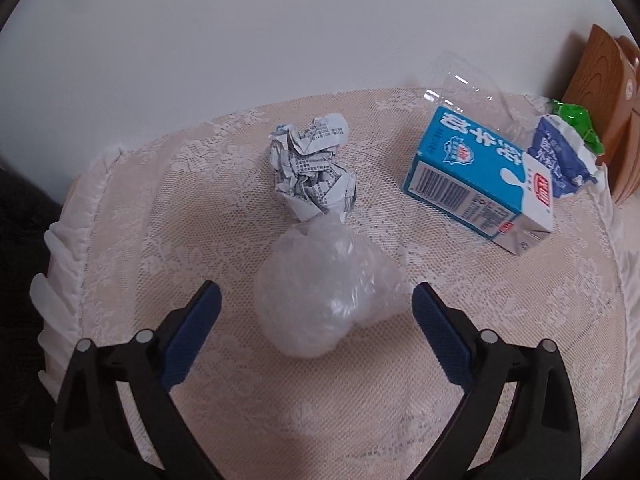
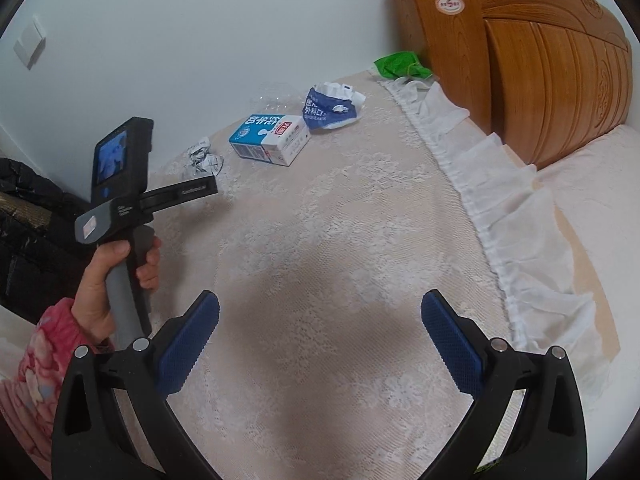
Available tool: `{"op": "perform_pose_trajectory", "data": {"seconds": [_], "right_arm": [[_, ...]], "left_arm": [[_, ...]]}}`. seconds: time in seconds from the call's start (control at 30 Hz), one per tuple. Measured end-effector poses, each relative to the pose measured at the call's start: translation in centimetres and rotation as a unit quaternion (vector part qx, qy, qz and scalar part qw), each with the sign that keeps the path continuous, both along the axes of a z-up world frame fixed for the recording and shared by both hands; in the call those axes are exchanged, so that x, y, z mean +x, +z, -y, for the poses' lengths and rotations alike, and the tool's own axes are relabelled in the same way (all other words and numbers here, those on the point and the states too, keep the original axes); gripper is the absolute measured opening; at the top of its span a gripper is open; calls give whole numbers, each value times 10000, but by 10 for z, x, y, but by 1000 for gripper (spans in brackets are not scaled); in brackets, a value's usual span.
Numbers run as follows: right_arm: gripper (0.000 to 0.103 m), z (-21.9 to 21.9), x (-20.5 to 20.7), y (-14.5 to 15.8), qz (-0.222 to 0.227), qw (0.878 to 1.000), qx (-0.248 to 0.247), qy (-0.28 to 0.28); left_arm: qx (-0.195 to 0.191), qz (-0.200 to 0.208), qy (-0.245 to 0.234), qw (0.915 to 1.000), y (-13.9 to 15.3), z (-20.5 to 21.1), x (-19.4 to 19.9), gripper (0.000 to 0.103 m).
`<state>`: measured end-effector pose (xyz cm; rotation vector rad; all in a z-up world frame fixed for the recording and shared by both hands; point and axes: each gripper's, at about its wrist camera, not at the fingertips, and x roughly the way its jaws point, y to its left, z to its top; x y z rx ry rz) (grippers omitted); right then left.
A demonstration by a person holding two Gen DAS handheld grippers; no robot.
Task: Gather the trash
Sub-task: 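Grasp the clear plastic bag with the left tool while the right tool grasps the milk carton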
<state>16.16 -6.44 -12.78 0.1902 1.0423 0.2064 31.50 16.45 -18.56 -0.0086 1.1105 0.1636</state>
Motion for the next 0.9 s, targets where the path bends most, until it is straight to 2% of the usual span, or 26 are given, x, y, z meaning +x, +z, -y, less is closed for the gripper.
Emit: {"op": "perform_pose_trajectory", "data": {"seconds": [0.07,0.17,0.2,0.27,0.37,0.5,0.57,0.73,0.9], "right_arm": [[100,-5,9,-5,-43,10000,-8,58],[100,-15,23,-11,-109,9996,-56,238],[100,-20,29,-11,-105,9992,-91,365],[100,-34,44,-7,-27,9968,-258,750],[100,-53,64,-3,174,9890,-643,1318],[100,-88,117,0,517,9661,-1157,2250],[100,-97,142,-6,545,9584,-1305,2479],[100,-121,215,-34,265,9389,-1779,2934],[100,-133,248,-59,-43,9264,-1863,3272]], "left_arm": [[-135,-153,32,9998,-10,-4,9,73],[-395,-67,51,9992,-11,-9,12,61],[-390,-73,1,9992,-10,-9,13,52],[-468,-126,-122,9988,-8,-10,13,45],[-696,-79,-142,9974,-2,-21,8,42],[-794,53,-247,9965,14,-29,-9,42],[-761,76,-312,9966,21,-32,-19,42],[-895,150,-324,9953,29,-50,-37,42],[-888,191,-370,9952,31,-60,-47,42]]}}
